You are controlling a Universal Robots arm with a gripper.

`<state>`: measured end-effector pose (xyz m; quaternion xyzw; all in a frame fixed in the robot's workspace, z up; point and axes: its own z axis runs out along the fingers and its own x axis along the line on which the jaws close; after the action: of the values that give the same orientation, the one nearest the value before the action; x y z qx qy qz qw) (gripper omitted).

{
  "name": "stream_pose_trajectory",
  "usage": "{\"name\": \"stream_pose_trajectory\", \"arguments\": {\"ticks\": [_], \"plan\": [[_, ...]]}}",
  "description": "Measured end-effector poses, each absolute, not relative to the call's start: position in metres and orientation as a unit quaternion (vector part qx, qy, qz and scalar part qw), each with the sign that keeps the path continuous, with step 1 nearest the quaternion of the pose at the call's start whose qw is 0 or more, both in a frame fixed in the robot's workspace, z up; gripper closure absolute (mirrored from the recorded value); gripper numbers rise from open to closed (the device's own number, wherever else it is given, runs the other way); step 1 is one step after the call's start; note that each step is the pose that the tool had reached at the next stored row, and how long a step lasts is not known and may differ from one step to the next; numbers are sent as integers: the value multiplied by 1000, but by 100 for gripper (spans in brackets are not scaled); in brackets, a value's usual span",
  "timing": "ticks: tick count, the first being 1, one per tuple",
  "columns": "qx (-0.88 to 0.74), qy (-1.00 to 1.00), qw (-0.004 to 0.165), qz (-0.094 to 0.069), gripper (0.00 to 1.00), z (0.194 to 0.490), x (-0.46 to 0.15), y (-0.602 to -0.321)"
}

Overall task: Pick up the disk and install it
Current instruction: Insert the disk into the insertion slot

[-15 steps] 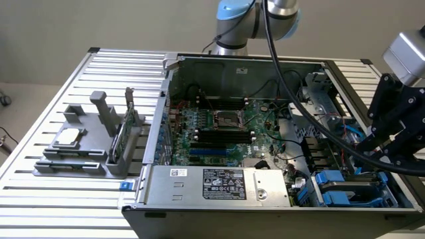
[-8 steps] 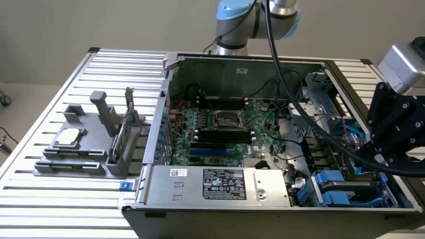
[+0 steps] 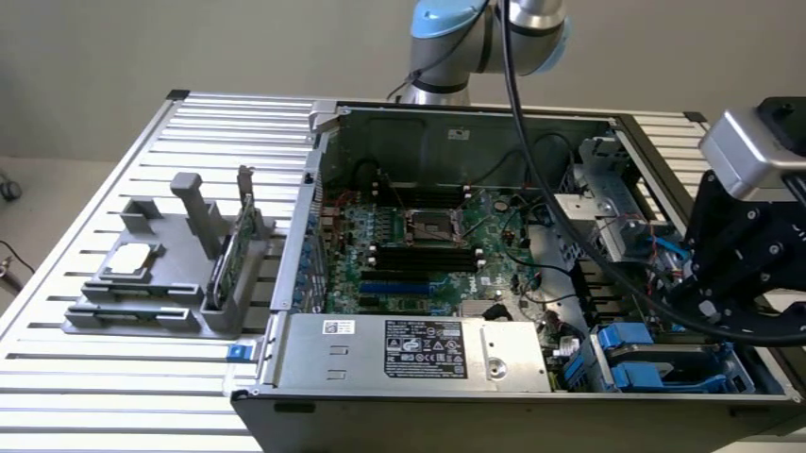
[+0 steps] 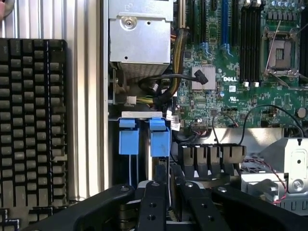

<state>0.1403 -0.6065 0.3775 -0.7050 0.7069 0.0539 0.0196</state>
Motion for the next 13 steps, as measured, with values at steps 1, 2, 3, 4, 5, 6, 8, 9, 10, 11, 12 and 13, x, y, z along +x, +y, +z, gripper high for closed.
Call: {"name": "stream_pose_trajectory", "arguments": {"ticks": [1,2,3,4,5,6,8,9,10,11,12,13], "plan": [[-705,707,20,54,80,376,141,-606],[-705,707,20,54,80,374,141,-606],[-705,707,20,54,80,372,141,-606],[-705,707,20,54,80,370,141,-606],[-705,707,20,54,80,368,141,-605],[-705,707,20,54,80,367,142,-605],[-705,707,20,54,80,363,142,-605],[-705,707,20,54,80,361,143,-605],[-705,707,20,54,80,359,143,-605],[-705,707,20,54,80,357,143,-604],[-705,707,20,54,80,356,143,-604],[-705,707,20,54,80,354,144,-604]]}}
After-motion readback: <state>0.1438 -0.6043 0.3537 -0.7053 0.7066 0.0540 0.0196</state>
